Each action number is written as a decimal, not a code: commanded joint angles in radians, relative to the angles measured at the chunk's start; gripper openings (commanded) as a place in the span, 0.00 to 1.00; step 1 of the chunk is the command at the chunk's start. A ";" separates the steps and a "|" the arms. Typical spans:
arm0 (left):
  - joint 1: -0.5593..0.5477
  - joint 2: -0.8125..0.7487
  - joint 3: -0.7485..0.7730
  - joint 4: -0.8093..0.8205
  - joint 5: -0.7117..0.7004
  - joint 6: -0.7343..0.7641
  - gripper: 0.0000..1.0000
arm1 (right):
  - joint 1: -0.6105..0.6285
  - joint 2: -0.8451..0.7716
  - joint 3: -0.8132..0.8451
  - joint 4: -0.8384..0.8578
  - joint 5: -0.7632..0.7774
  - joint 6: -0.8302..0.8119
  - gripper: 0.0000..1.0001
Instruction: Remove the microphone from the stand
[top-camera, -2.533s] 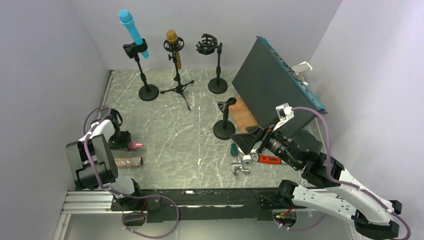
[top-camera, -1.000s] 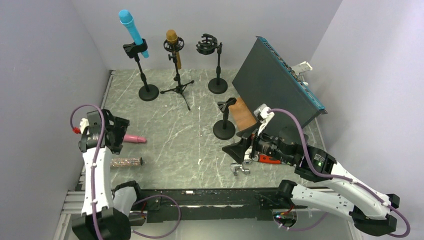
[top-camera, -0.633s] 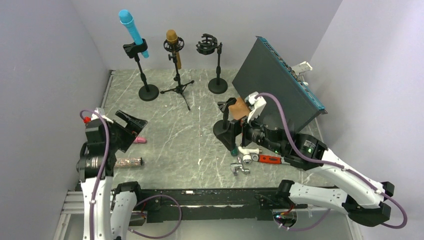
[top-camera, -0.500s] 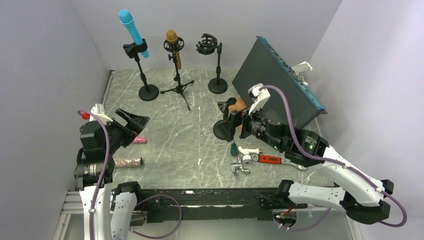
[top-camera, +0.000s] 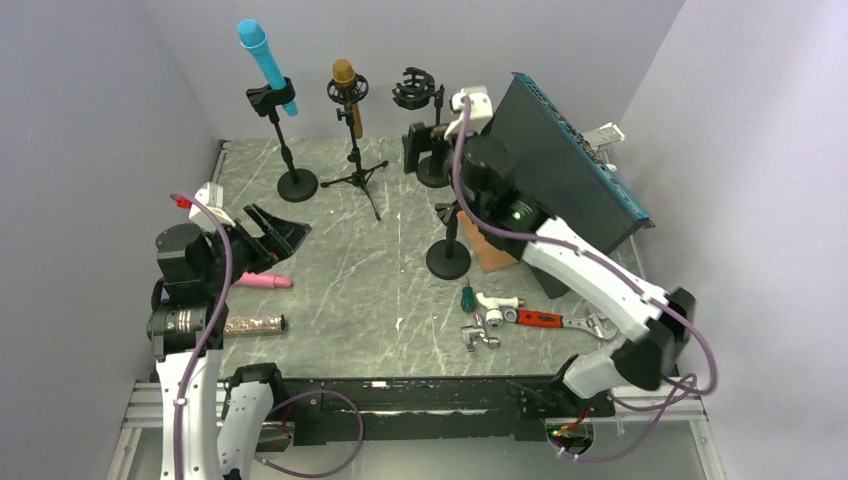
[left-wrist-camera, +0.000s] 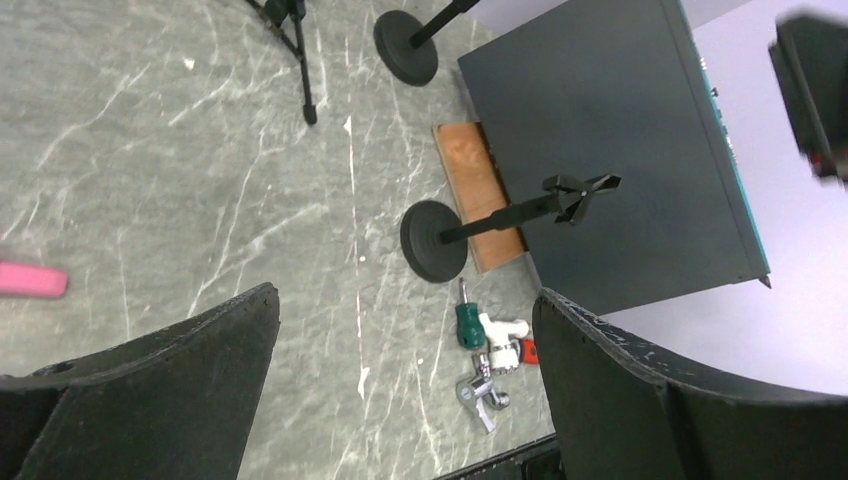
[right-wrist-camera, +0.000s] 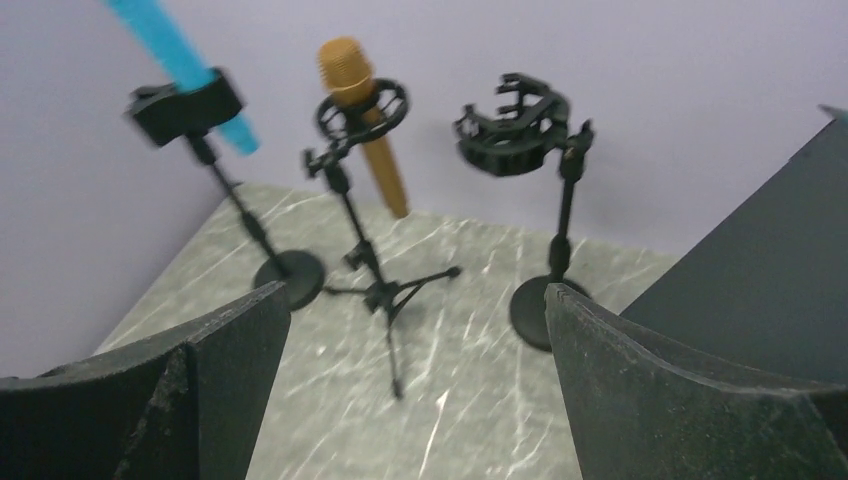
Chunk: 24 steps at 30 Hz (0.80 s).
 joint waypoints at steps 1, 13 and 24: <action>-0.004 -0.028 0.044 -0.144 -0.037 0.062 0.99 | -0.101 0.131 0.160 0.151 -0.023 -0.017 1.00; -0.009 -0.185 -0.061 -0.089 0.072 0.092 0.99 | -0.296 0.445 0.356 0.028 -0.397 -0.145 1.00; -0.029 -0.201 0.016 -0.140 0.109 0.087 0.99 | -0.391 0.683 0.669 -0.316 -0.477 -0.123 1.00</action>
